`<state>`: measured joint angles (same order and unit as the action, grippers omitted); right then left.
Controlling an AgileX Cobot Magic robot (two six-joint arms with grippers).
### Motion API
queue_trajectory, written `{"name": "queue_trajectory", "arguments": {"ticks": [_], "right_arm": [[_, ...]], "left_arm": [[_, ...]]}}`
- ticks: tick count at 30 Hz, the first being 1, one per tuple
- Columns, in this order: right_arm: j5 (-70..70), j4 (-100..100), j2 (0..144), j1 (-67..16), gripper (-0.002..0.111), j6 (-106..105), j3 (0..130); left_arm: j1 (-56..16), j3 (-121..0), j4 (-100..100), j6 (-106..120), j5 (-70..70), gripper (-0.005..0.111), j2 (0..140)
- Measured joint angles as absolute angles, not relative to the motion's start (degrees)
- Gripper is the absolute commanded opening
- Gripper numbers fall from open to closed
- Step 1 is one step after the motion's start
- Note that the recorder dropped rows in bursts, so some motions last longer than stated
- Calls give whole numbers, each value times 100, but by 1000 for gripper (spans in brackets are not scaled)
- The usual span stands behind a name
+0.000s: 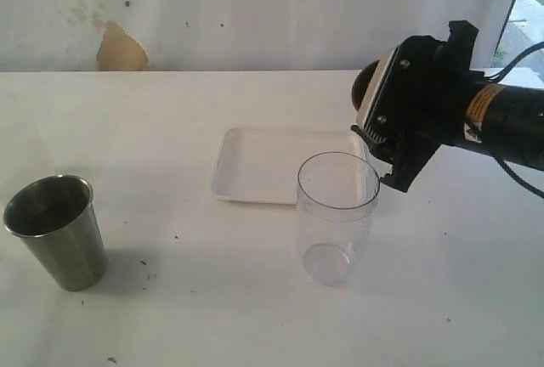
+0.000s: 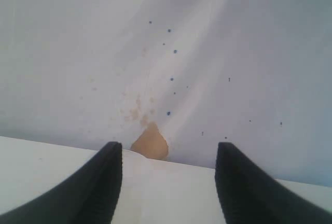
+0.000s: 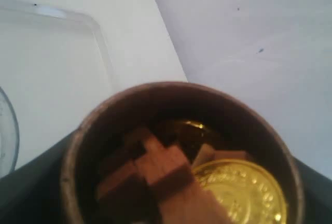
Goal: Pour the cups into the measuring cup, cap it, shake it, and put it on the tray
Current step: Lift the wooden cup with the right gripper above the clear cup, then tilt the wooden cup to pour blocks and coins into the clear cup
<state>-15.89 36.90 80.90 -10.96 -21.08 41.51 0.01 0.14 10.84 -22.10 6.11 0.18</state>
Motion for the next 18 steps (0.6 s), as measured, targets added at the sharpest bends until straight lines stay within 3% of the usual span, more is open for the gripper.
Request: {"name": "queue_trajectory", "arguments": {"ticks": [18], "right_arm": [[-1859,4173,8090,-1096,0,-3691,4151]], "left_arm": [[1,14,1084,-2210,611,52,18]]}}
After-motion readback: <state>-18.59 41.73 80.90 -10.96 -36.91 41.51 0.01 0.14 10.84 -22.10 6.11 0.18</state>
